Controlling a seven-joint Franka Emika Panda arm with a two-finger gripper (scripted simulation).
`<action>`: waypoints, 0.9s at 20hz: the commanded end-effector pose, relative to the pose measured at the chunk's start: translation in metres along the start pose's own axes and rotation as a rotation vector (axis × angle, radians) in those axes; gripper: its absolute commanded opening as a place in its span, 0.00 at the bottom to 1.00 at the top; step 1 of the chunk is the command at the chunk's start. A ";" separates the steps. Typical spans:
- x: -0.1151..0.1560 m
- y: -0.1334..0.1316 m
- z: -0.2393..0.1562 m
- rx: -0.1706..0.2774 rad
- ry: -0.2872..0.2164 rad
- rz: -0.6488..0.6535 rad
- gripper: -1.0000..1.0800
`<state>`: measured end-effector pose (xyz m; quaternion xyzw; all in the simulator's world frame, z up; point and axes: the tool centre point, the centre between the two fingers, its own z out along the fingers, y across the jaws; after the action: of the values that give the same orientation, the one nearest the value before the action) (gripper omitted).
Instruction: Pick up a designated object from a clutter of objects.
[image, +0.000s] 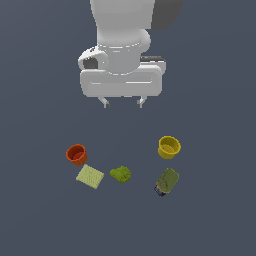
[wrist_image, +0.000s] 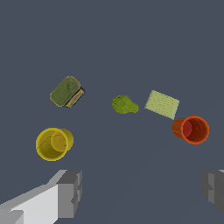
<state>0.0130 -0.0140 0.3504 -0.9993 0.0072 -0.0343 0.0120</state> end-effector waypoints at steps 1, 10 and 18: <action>0.000 0.000 0.000 0.000 0.000 0.000 0.96; -0.003 0.000 -0.008 -0.023 -0.003 -0.022 0.96; 0.001 -0.003 -0.004 -0.023 -0.004 -0.004 0.96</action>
<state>0.0125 -0.0126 0.3560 -0.9995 0.0026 -0.0327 0.0004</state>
